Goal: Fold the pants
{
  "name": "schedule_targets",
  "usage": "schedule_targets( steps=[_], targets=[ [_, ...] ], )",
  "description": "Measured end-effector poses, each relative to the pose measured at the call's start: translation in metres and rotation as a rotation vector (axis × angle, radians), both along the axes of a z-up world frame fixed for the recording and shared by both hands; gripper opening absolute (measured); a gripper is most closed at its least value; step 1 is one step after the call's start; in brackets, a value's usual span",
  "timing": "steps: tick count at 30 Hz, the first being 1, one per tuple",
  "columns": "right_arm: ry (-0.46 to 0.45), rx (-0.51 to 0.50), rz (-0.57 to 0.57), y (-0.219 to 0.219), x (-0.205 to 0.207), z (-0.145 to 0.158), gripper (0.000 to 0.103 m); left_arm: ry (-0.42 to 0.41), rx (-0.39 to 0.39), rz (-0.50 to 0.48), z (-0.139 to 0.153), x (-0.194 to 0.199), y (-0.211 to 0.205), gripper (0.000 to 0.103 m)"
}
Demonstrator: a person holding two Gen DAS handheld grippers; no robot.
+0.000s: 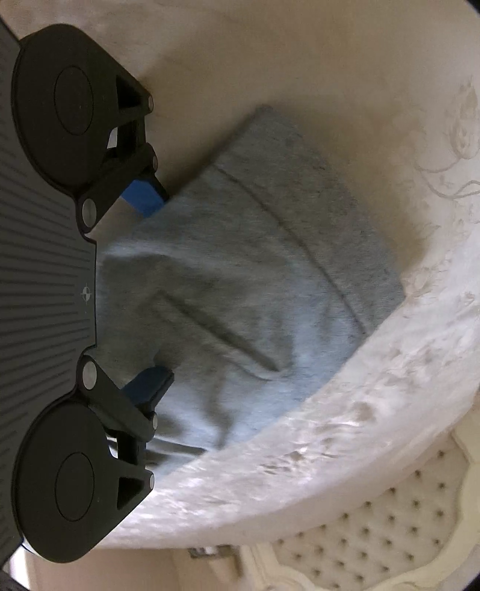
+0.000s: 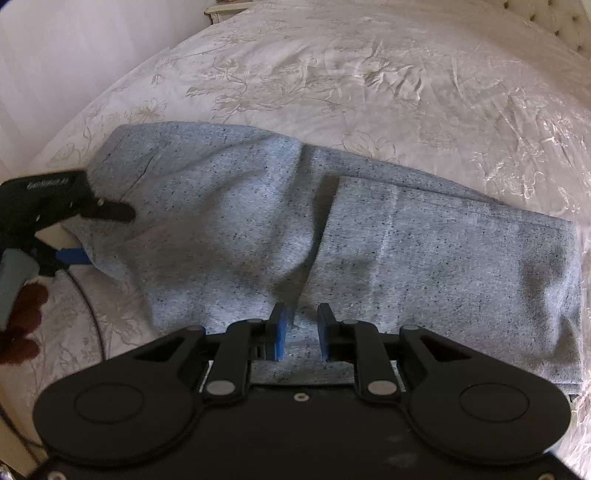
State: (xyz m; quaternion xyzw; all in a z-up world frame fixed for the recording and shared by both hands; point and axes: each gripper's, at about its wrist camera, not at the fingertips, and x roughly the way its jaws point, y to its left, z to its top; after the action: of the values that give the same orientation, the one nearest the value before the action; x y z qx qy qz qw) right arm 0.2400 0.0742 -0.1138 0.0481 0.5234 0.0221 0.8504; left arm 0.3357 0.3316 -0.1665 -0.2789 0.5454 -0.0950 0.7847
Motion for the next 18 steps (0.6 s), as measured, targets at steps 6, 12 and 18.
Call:
schedule_targets(
  steps=[6, 12, 18],
  targets=[
    [-0.008, 0.0, -0.021, 0.0, 0.0, 0.002, 0.02, -0.017, -0.086, 0.028, -0.007, 0.023, -0.002, 0.102],
    [-0.002, 0.035, -0.016, 0.005, -0.01, 0.003, 0.02, -0.066, -0.095, 0.037, -0.004, 0.027, -0.001, 0.094],
    [0.133, 0.043, 0.078, 0.039, -0.022, -0.029, 0.011, -0.033, -0.041, 0.049, -0.001, 0.02, 0.009, 0.058]
  ],
)
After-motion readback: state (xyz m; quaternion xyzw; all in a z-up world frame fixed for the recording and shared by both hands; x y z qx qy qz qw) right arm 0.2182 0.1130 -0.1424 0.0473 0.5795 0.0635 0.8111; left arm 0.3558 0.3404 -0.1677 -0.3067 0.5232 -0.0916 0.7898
